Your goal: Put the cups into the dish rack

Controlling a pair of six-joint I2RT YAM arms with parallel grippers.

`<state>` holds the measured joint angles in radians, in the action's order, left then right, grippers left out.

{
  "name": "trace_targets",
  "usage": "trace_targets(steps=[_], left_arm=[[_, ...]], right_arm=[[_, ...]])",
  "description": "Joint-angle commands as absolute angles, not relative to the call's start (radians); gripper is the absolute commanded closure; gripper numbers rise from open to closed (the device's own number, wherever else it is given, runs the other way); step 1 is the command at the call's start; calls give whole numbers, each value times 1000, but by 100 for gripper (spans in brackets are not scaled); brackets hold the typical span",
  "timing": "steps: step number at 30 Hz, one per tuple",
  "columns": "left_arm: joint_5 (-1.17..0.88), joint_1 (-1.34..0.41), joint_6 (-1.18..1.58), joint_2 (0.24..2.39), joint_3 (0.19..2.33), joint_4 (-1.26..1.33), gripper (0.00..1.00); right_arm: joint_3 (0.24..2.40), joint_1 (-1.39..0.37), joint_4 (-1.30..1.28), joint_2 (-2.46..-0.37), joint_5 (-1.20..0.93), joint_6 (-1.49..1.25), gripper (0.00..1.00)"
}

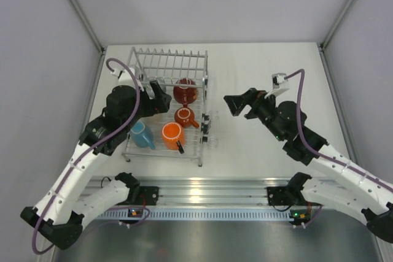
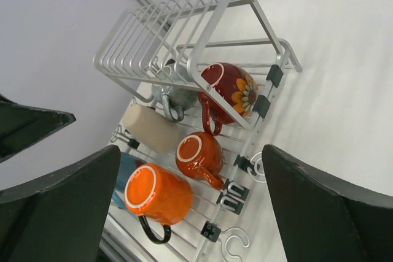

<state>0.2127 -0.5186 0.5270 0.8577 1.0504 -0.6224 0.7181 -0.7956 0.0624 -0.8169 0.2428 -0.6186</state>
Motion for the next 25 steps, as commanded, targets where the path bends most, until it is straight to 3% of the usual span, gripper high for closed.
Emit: trace_targets(steps=[1, 12, 25], left_arm=[[173, -517, 502, 825, 1094, -526, 2], [143, -518, 468, 660, 988, -336, 2], [130, -517, 469, 649, 979, -327, 2]], right_arm=[[816, -785, 3, -830, 275, -589, 1], [988, -785, -278, -894, 316, -562, 1], [936, -785, -212, -844, 276, -554, 0]])
